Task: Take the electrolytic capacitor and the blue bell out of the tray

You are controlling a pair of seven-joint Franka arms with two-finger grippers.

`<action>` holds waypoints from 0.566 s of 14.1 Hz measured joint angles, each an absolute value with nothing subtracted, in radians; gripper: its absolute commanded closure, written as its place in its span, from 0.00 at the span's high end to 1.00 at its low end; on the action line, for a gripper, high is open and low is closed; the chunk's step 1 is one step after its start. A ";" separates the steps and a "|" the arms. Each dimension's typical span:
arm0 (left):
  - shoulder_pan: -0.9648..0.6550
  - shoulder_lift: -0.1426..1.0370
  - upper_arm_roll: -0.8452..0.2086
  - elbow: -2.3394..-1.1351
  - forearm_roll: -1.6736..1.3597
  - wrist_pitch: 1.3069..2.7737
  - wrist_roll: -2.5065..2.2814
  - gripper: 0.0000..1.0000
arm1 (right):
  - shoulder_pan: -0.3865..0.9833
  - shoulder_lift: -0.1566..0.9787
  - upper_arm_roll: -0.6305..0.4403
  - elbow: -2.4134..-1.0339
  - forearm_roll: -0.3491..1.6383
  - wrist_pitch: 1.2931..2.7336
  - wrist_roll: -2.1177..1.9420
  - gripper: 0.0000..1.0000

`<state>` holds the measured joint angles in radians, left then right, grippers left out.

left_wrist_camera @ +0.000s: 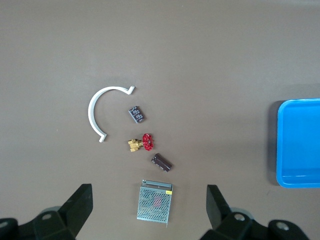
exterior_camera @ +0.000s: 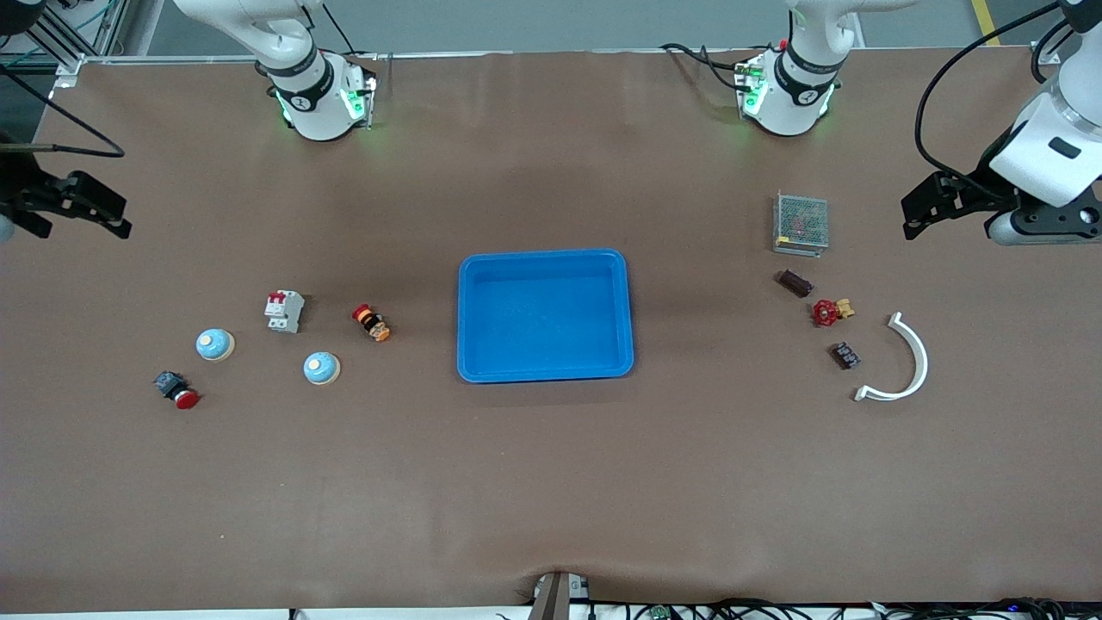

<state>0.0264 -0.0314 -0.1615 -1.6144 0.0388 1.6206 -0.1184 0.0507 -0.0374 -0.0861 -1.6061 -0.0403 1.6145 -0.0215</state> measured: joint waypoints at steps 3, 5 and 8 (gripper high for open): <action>0.026 -0.039 -0.162 -1.614 0.039 1.604 -0.118 1.00 | 0.045 0.005 -0.086 -1.546 -0.040 1.625 -0.021 1.00; 0.026 -0.041 -0.162 -1.614 0.039 1.603 -0.118 1.00 | 0.037 0.017 -0.086 -1.525 -0.032 1.638 -0.020 1.00; 0.026 -0.042 -0.162 -1.614 0.039 1.596 -0.118 1.00 | 0.010 0.028 -0.086 -1.509 -0.010 1.644 -0.040 1.00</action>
<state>0.0265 -0.0418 -0.1616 -1.6143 0.0388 1.5960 -0.1184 0.0103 0.0280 -0.0859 -1.5091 -0.0099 1.6444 -0.0396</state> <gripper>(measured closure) 0.000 0.000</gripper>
